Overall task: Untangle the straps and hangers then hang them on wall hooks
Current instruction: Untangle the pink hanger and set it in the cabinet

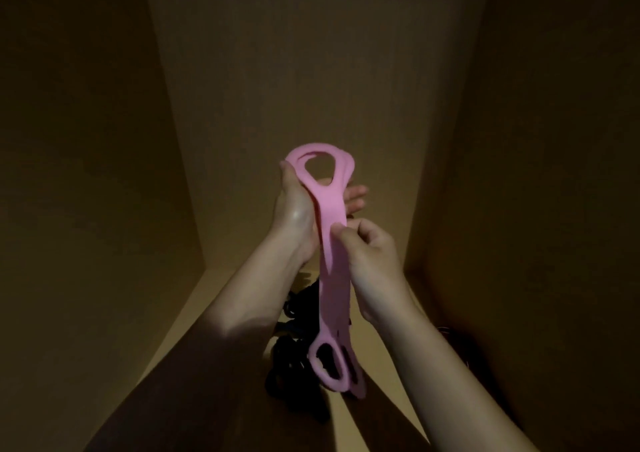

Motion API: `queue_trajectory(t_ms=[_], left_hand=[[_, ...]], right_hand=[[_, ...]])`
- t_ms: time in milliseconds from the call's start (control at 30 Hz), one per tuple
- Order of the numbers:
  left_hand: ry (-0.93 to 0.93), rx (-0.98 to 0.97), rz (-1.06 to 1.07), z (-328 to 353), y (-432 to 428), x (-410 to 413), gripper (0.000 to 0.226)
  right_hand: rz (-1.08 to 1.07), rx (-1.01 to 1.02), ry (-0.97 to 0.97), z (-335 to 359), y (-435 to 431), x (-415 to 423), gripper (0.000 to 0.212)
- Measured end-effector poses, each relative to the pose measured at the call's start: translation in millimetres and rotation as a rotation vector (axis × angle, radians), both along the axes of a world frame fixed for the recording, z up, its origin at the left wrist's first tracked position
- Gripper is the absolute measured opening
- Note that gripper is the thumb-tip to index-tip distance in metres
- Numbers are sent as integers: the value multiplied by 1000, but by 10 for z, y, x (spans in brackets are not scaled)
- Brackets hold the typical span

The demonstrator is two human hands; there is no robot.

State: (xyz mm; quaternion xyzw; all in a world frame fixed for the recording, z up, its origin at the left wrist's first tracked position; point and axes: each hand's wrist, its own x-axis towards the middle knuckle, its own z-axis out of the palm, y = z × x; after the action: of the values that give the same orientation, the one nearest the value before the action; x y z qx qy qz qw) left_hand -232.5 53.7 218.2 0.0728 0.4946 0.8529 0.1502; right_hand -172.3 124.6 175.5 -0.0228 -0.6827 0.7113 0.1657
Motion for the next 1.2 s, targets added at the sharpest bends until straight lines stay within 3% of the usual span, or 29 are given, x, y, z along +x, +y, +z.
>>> queue_trajectory(t_ms=[300, 667, 1200], left_hand=[[102, -61, 122, 440, 36, -134, 83], [167, -149, 163, 332, 37, -311, 75], [128, 26, 55, 313, 32, -314, 80]], right_hand=[[195, 81, -132, 292, 177, -101, 33], [396, 193, -255, 169, 278, -95, 24], [92, 287, -121, -112, 222, -291, 24]])
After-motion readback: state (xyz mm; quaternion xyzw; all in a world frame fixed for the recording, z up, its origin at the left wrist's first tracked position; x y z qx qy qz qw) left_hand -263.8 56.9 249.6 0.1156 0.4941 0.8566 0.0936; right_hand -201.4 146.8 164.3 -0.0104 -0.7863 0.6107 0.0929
